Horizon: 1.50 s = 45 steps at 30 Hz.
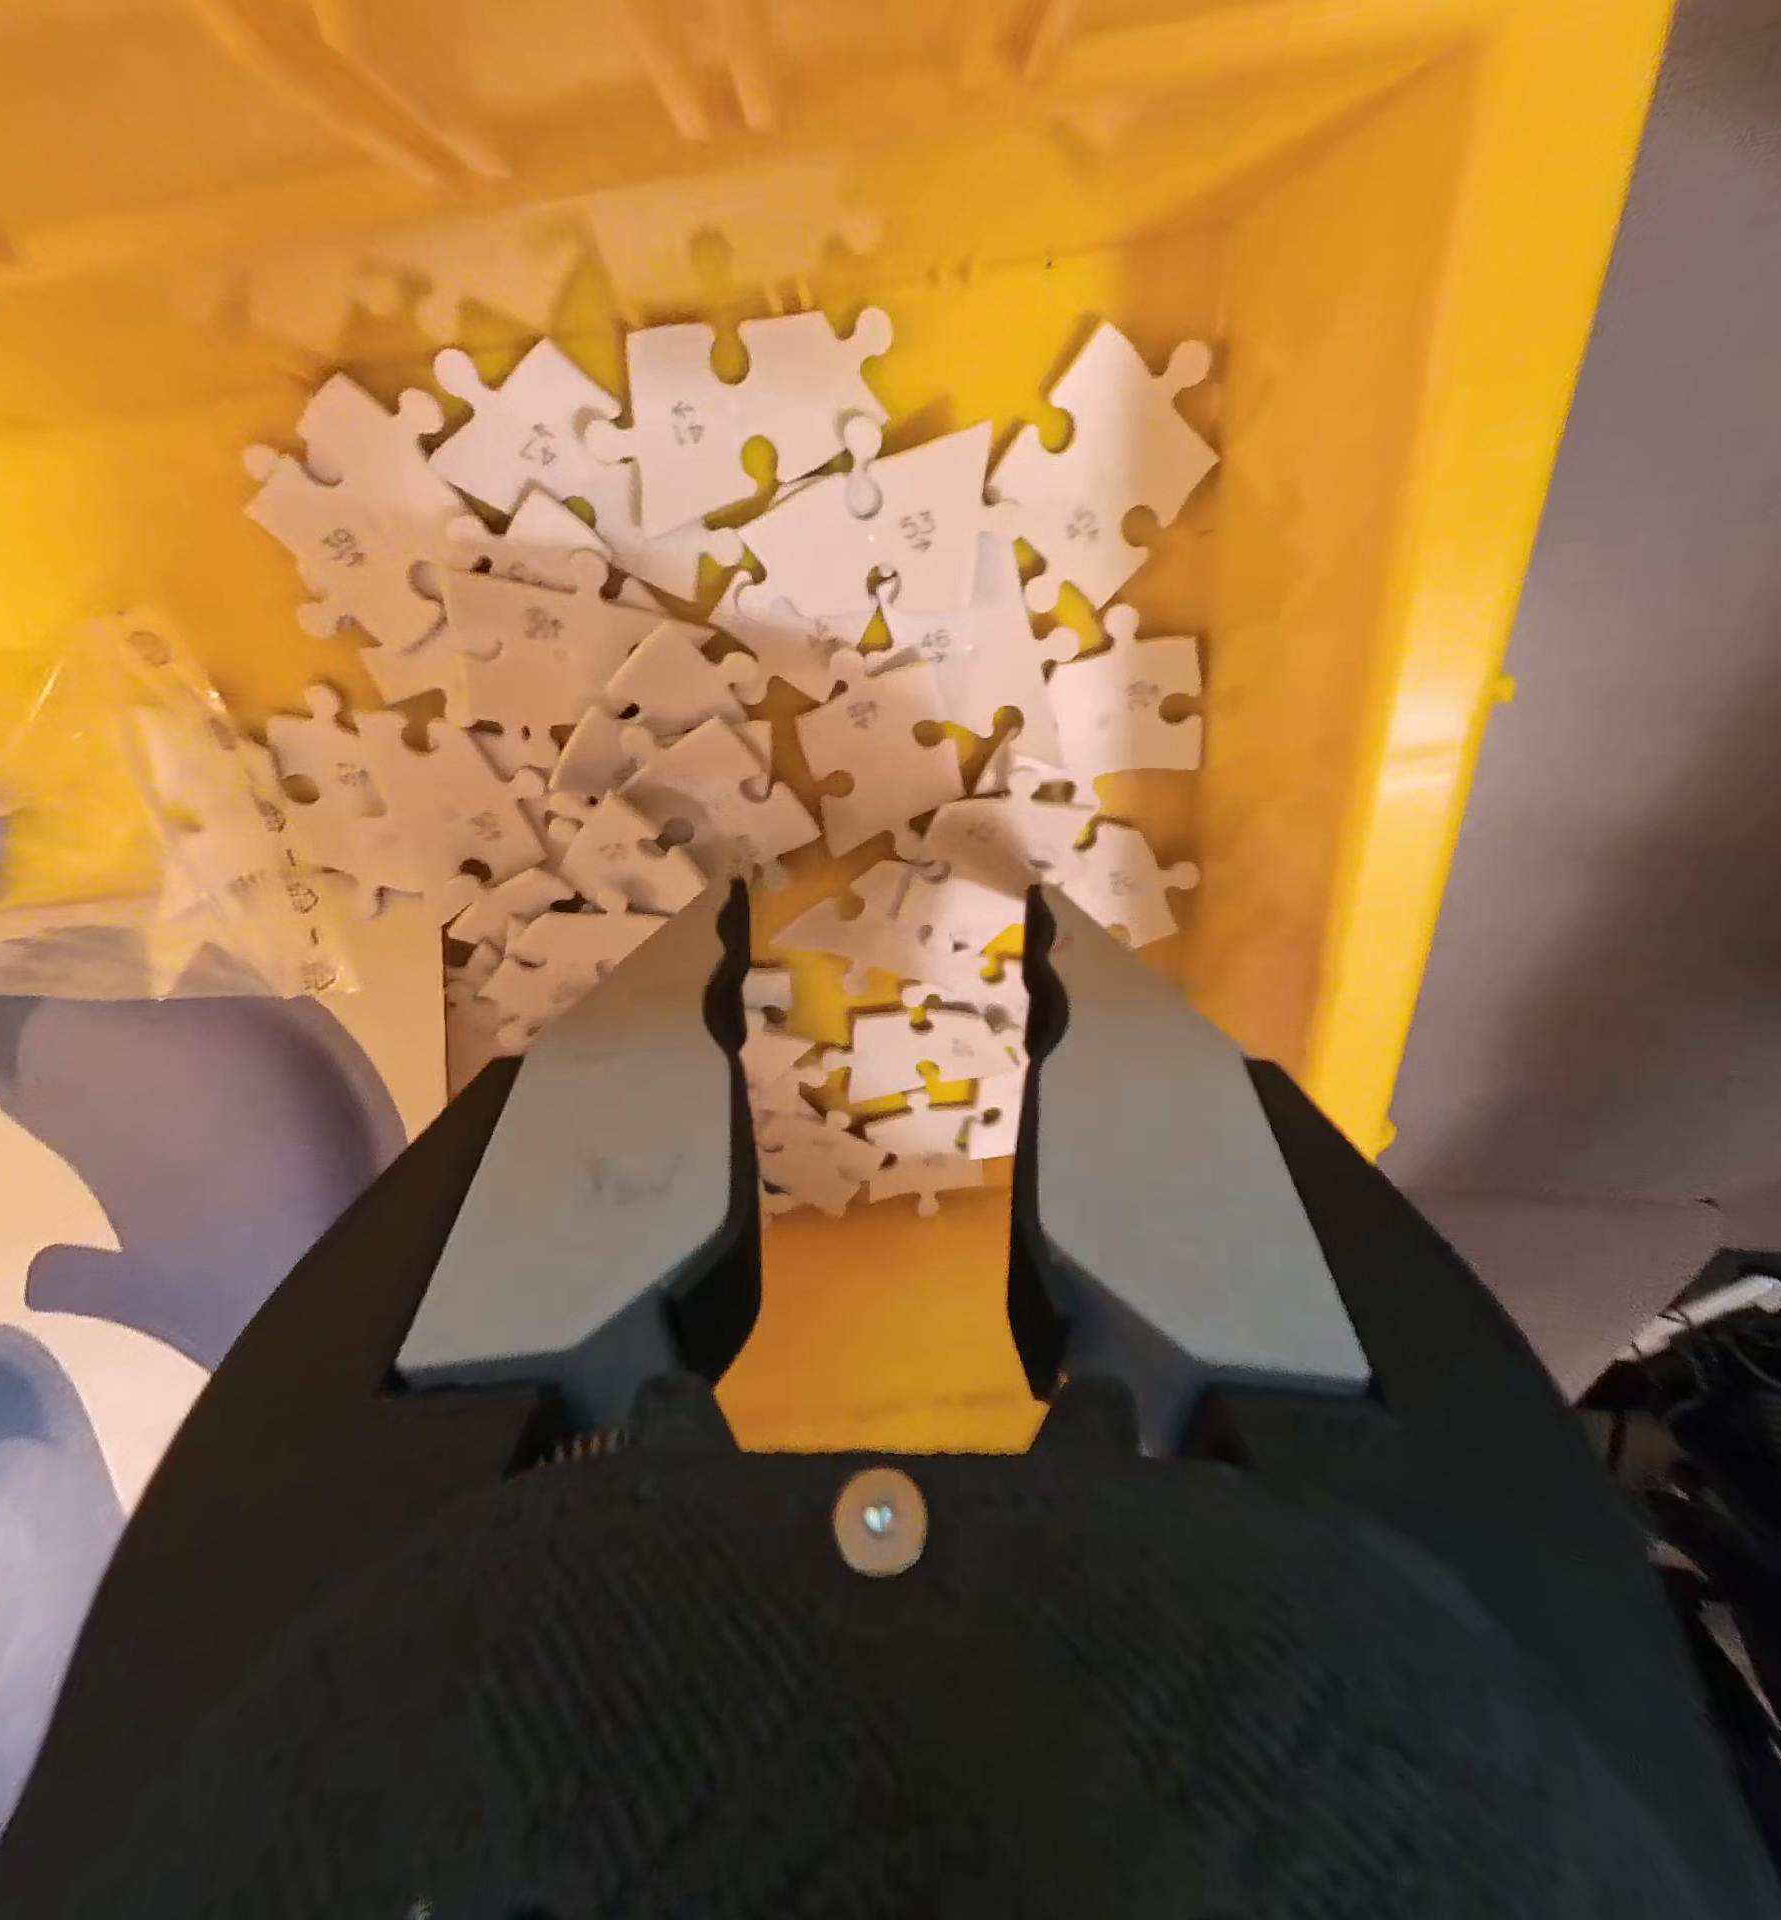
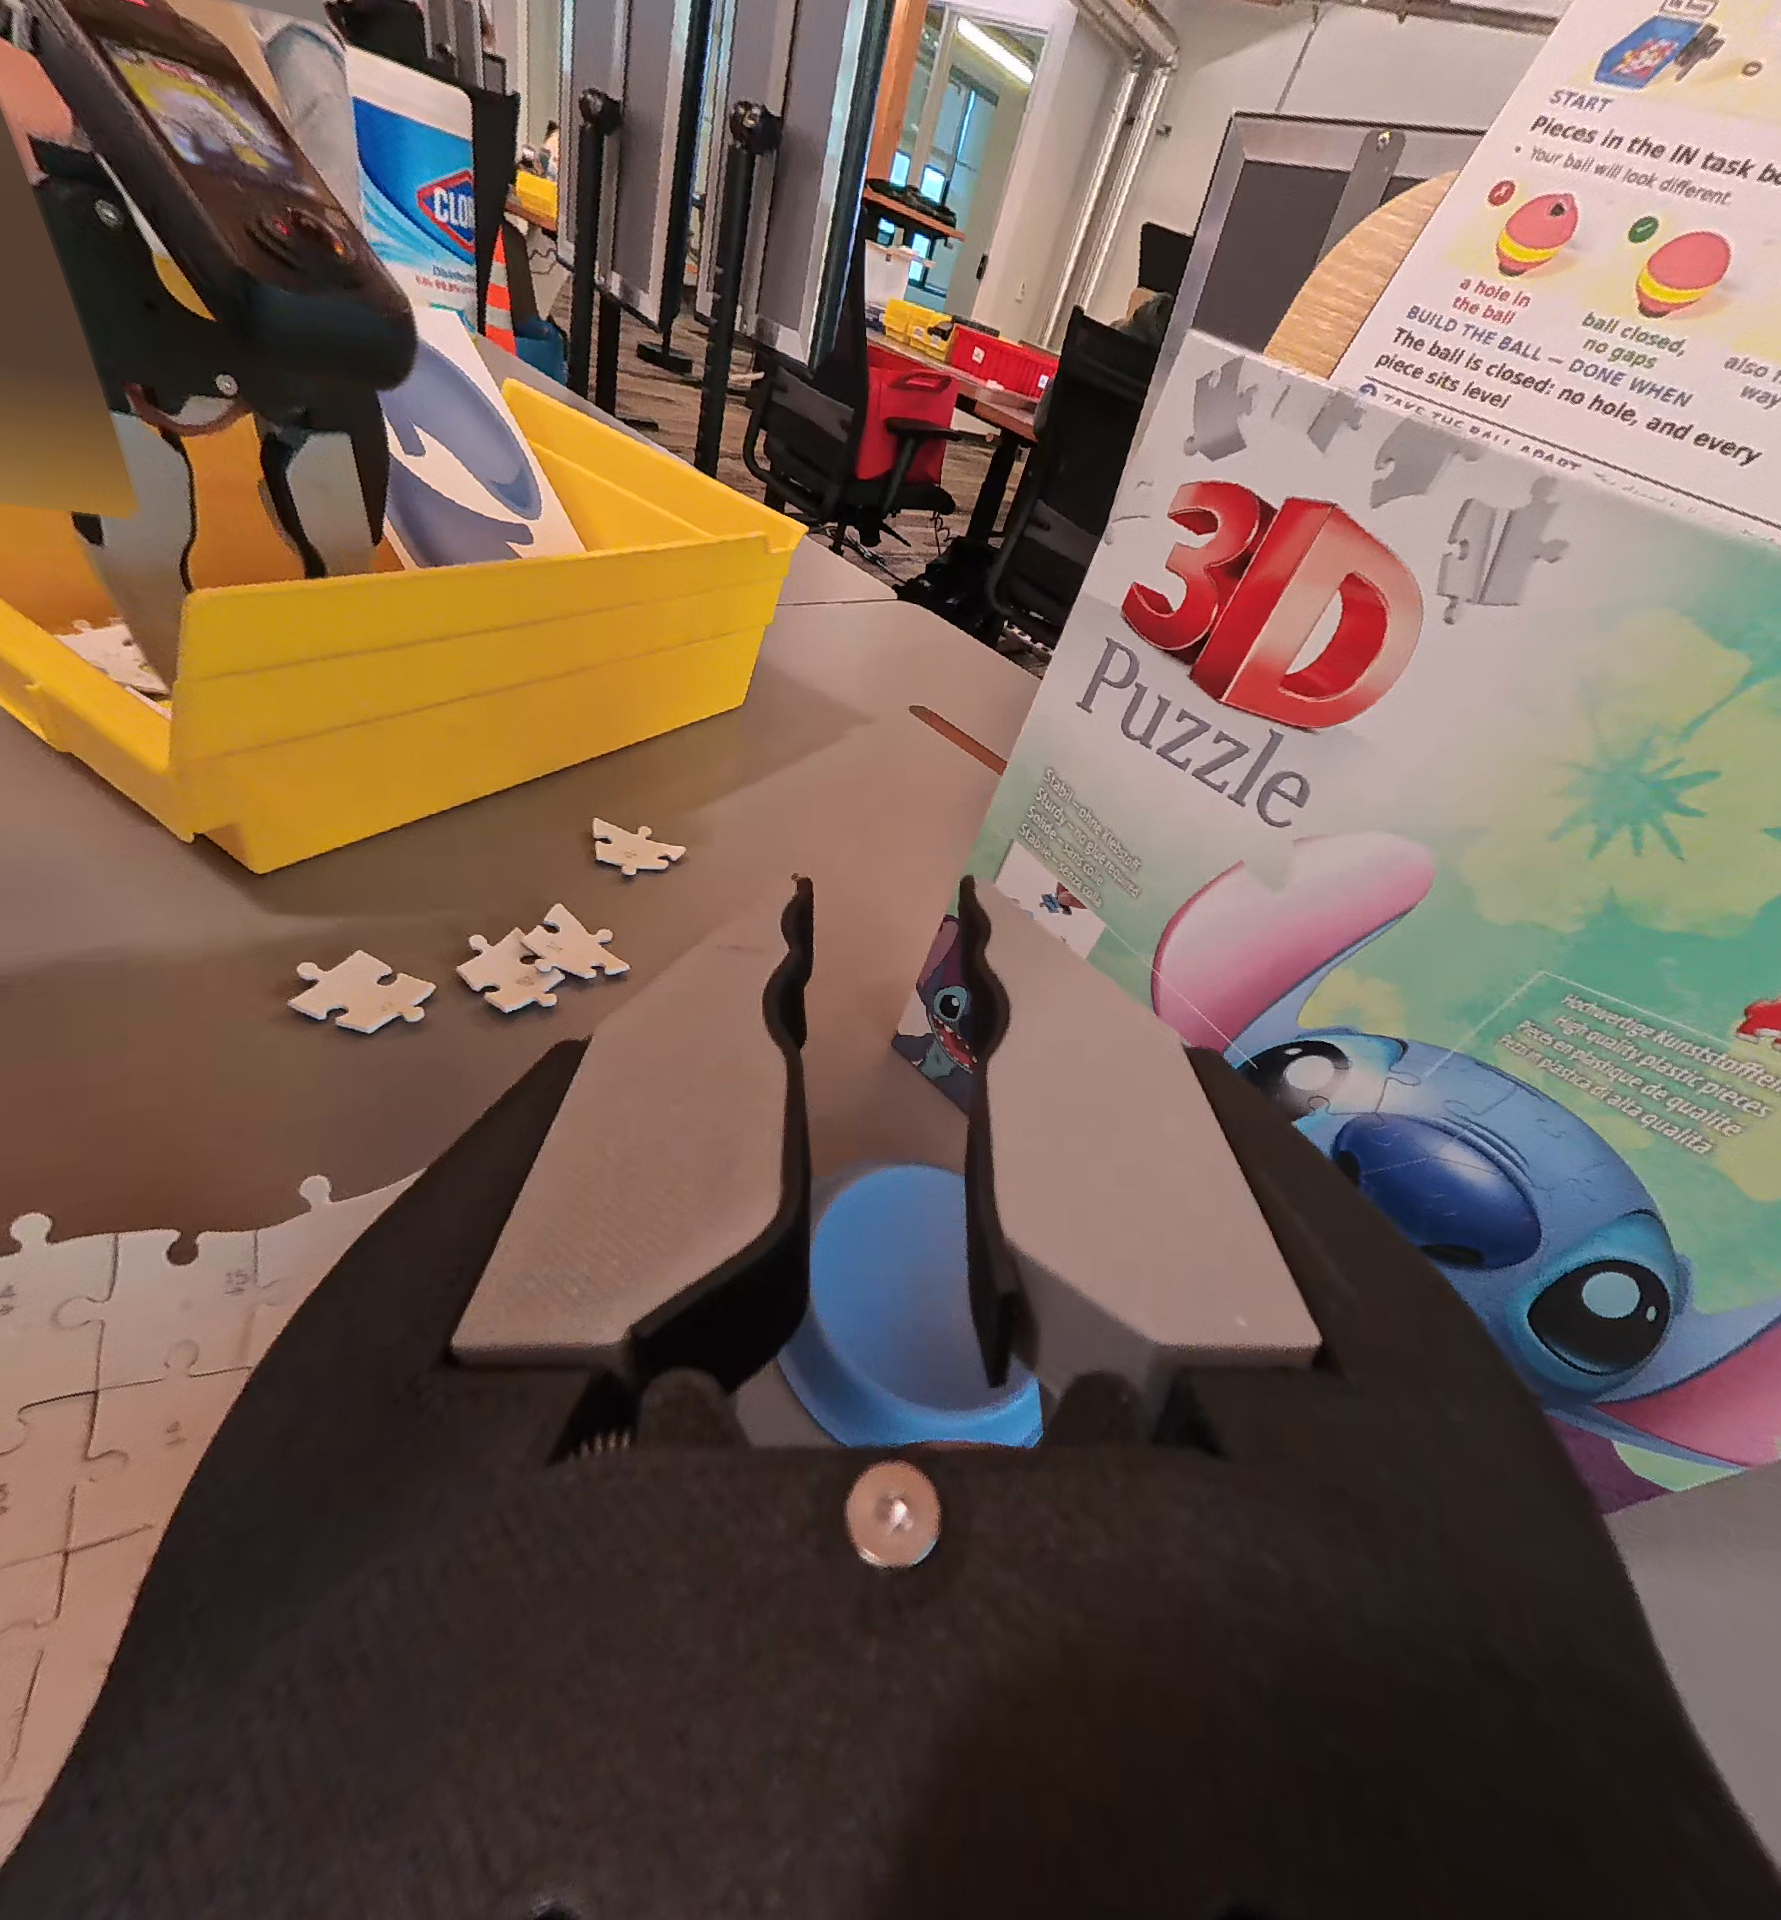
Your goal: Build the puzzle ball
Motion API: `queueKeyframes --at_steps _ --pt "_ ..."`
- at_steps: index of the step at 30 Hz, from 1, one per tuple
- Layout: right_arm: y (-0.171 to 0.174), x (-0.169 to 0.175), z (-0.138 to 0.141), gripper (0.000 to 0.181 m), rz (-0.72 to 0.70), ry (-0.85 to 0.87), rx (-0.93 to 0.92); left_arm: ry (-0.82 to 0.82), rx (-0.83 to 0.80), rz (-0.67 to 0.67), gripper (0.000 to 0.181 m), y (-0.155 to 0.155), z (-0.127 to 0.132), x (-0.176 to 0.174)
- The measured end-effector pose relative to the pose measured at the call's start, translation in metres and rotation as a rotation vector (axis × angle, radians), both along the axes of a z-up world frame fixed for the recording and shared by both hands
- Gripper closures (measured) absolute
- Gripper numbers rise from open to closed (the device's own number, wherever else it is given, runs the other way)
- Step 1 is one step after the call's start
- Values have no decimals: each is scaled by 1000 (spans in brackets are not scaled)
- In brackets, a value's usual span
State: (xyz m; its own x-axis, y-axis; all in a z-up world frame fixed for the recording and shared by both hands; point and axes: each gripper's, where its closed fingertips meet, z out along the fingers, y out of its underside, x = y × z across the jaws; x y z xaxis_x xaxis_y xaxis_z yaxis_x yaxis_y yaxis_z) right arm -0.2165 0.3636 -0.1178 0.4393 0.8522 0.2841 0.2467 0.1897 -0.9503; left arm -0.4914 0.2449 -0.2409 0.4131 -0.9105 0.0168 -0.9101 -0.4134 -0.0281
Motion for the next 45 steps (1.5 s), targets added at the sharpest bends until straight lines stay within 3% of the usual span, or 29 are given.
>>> queueKeyframes --at_steps 5,8,12,17,25,36,40,45 --pt "-2 -1 1 157 5 -2 4 -45 11 32 137 3 -1 6" --pt "-3 0 2 157 4 1 10 -9 22 30 160 6 -1 2" --pt "-1 3 5 157 -10 7 20 26 90 85 172 22 4 -13" --pt "-2 5 10 157 -13 25 27 -1 97 166 150 31 13 -19" --pt "0 4 5 157 -16 9 21 -72 203 249 152 46 43 -23" --pt "9 6 -3 156 -32 -2 -13 10 226 297 155 60 33 -49" --pt "10 6 -6 156 -33 -6 -22 -59 170 296 156 58 26 -35" --pt "11 6 -7 156 -35 -7 -30 -31 133 239 158 55 12 -26"
